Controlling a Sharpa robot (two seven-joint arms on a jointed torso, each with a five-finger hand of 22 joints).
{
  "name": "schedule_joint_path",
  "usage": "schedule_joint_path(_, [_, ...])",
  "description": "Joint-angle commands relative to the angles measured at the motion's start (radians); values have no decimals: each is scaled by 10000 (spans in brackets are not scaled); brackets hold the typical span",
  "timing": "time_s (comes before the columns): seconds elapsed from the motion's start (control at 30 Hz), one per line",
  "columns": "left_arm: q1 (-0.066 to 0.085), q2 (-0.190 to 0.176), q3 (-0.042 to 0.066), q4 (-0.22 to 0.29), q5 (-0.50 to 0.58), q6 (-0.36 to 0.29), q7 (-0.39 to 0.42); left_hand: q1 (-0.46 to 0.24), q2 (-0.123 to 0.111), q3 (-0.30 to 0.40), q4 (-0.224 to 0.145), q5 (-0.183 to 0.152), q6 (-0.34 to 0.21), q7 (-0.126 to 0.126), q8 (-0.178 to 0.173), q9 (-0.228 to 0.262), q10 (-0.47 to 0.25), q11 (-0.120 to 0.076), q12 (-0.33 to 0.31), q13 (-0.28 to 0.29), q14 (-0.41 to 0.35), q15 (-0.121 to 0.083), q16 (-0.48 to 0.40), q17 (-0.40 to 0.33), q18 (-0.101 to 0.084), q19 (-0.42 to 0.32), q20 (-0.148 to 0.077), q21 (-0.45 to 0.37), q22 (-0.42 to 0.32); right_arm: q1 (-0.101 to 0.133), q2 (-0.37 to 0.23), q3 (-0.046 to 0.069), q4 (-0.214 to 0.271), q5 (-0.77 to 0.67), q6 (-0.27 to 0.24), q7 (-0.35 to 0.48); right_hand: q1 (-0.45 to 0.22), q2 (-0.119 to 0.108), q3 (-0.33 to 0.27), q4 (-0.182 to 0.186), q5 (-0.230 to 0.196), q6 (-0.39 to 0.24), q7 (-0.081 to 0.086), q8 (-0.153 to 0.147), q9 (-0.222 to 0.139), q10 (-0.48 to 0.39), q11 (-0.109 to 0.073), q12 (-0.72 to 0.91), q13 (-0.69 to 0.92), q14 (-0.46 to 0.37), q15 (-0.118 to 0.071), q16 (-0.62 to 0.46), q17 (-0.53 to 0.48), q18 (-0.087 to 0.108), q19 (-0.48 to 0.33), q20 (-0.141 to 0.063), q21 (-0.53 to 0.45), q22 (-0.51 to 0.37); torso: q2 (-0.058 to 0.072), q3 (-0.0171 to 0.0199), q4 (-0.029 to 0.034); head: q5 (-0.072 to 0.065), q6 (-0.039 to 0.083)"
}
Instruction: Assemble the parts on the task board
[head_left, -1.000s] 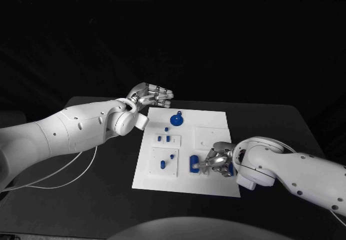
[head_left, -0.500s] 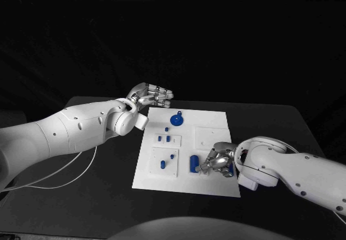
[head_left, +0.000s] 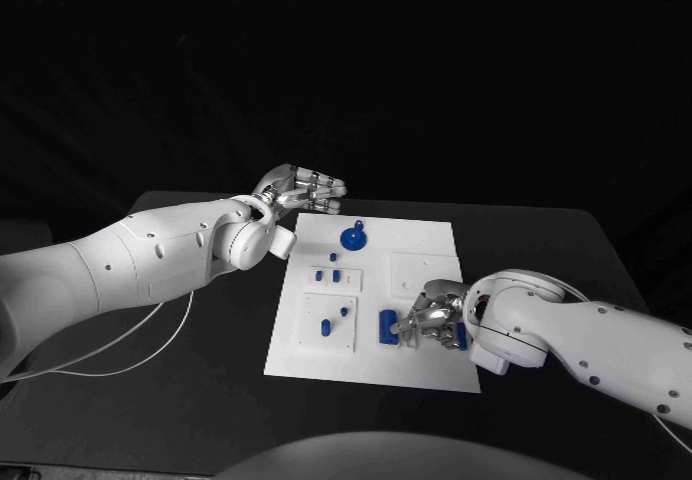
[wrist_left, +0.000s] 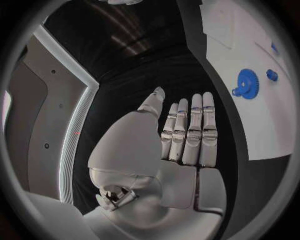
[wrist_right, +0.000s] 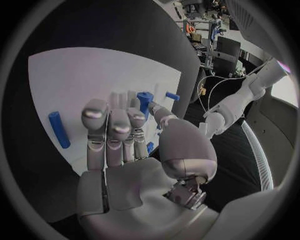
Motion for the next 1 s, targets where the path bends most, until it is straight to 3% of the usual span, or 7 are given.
schedule_joint_path(0.03, [2, 13, 2, 16, -33, 141, 45, -26, 84, -53, 26, -63, -40, 20, -28, -2, -34, -3, 6, 12, -48, 61, 5, 8, -18, 36, 15, 14, -17, -10, 32, 0, -43, -142, 132, -48, -121, -44, 29, -27, -51, 8, -35, 10, 15, -22, -63, 37, 4, 5, -56, 8, -20, -88, 598, -40, 53, 706, -5, -10, -4, -7, -3])
schedule_joint_path(0.27, [2, 11, -2, 20, -38, 159, 35, -26, 84, -53, 26, -63, -40, 20, -28, -2, -34, -3, 6, 12, -48, 61, 5, 8, -18, 36, 15, 14, -17, -27, 70, -4, -122, -115, 310, -54, -64, -91, 1, -124, -62, 17, -37, 8, 23, -39, -62, 20, -5, 0, -54, -3, -31, -91, 591, -38, 30, 701, 0, 0, -8, 11, -1])
schedule_joint_path(0.33, [2, 10, -3, 21, -39, 163, 33, -26, 84, -53, 26, -63, -40, 20, -28, -2, -34, -3, 6, 12, -48, 61, 5, 8, -18, 36, 15, 14, -17, -39, 60, -5, -108, -110, 288, -34, -79, -271, -132, -150, 9, 49, -32, 11, 25, -36, -56, 26, -2, -1, -51, -2, -33, -92, 593, -36, 41, 704, -1, 4, -9, 21, -1])
schedule_joint_path(0.57, [2, -9, -5, 30, -40, 167, 27, -17, 96, -49, 32, -75, -46, 21, -30, -3, -39, 0, 5, 11, -50, 62, 10, 11, -16, 32, 18, 21, -36, -109, -84, -5, 77, 39, -33, 452, 184, -588, -676, 726, -364, 136, -24, 12, 164, 12, -53, 117, 37, 3, -46, 34, -21, -83, 604, -35, 75, 711, 5, 15, -12, 54, 7])
schedule_joint_path(0.67, [2, -22, -7, 33, -41, 164, 26, -17, 96, -49, 32, -75, -46, 21, -30, -3, -39, 0, 5, 11, -50, 62, 10, 11, -16, 32, 18, 21, -36, -142, -177, 0, 192, 79, -45, 624, 257, -543, -1053, 938, -307, 148, -25, 11, 318, 24, -50, 132, 48, 7, -50, 42, -27, -77, 603, -36, 99, 702, 3, 13, -22, 74, 17])
schedule_joint_path(0.83, [1, -53, -11, 41, -52, 163, 13, -17, 96, -49, 32, -75, -46, 21, -30, -3, -39, 0, 5, 11, -50, 62, 10, 11, -16, 32, 18, 21, -36, -164, -328, 41, 327, 58, 329, 756, 404, -581, -1152, 855, -223, 158, -36, 13, 392, 20, -58, 112, 39, 1, -55, 39, -32, -81, 599, -38, 111, 697, -4, 7, -24, 88, 26])
schedule_joint_path(1.0, [1, -71, -19, 43, -57, 153, 8, -3, 102, -44, 31, -80, -45, 19, -29, -3, -39, -1, 5, 11, -50, 61, 9, 13, -16, 29, 17, 27, -48, -170, -320, 59, 344, -113, 832, 688, 972, -499, -1406, 277, 200, 220, -87, 1, 336, 10, -78, 65, 12, -2, -72, 48, -19, -108, 594, -52, 125, 709, -1, 5, -20, 82, 32])
